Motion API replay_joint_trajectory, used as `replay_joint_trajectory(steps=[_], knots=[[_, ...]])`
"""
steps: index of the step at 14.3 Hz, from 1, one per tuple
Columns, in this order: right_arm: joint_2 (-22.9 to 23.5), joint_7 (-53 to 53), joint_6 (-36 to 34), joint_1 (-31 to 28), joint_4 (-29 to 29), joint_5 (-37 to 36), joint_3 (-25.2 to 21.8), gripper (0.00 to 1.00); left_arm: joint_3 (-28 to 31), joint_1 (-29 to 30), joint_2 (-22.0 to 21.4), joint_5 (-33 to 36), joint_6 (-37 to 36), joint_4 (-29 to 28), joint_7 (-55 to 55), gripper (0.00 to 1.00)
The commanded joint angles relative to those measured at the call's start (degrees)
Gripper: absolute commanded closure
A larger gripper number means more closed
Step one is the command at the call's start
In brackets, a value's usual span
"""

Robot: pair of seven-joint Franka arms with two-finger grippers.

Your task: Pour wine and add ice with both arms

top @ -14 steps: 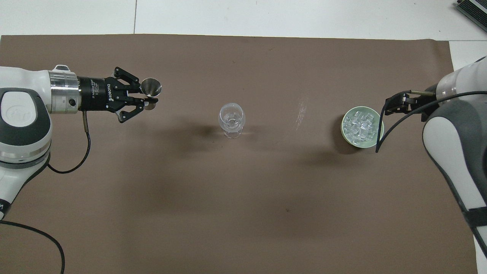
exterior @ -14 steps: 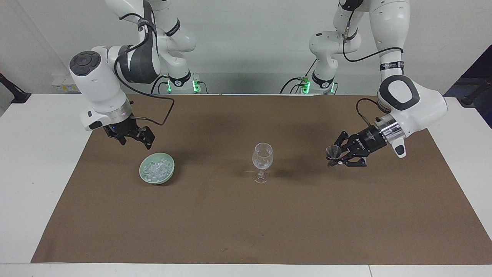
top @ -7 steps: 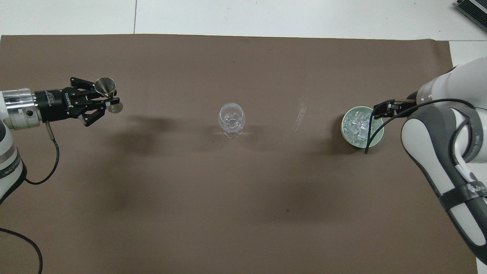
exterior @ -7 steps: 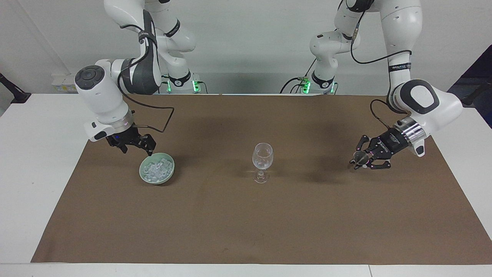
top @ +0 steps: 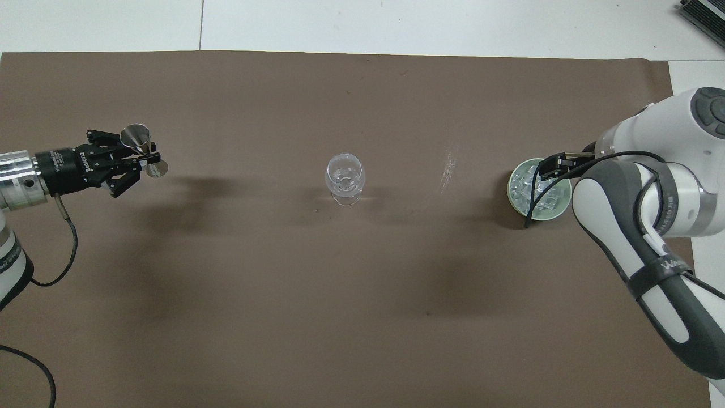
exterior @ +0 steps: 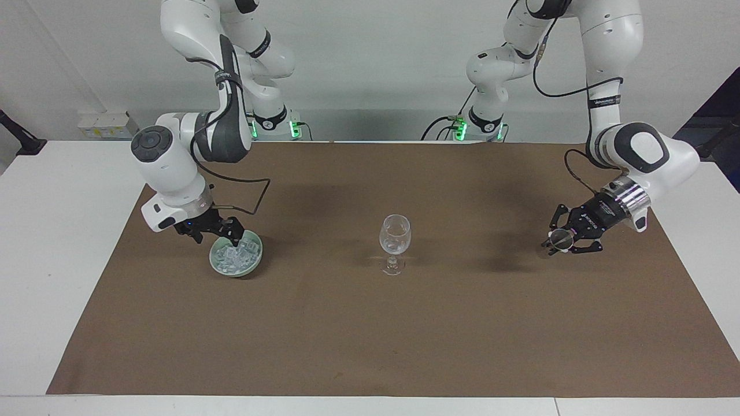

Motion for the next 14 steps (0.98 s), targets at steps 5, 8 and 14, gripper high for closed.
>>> replay_joint_trajectory(steps=[5, 8, 14], knots=[[2.55, -1.00, 3.74, 0.94, -2.20, 0.20, 0.16, 0.19, -0.49, 3.46, 4.18, -5.48, -3.83, -3.01, 10.18, 1.00], [2.73, -1.17, 6.29, 0.94, -3.43, 0.11, 0.16, 0.24, -0.57, 3.63, 4.18, -5.48, -4.45, -4.42, 12.55, 1.00], [2.82, -0.03, 6.29, 0.59, -3.16, 0.11, 0.16, 0.71, -0.40, 3.63, 4.36, -5.48, -5.51, -5.47, 18.79, 1.00]])
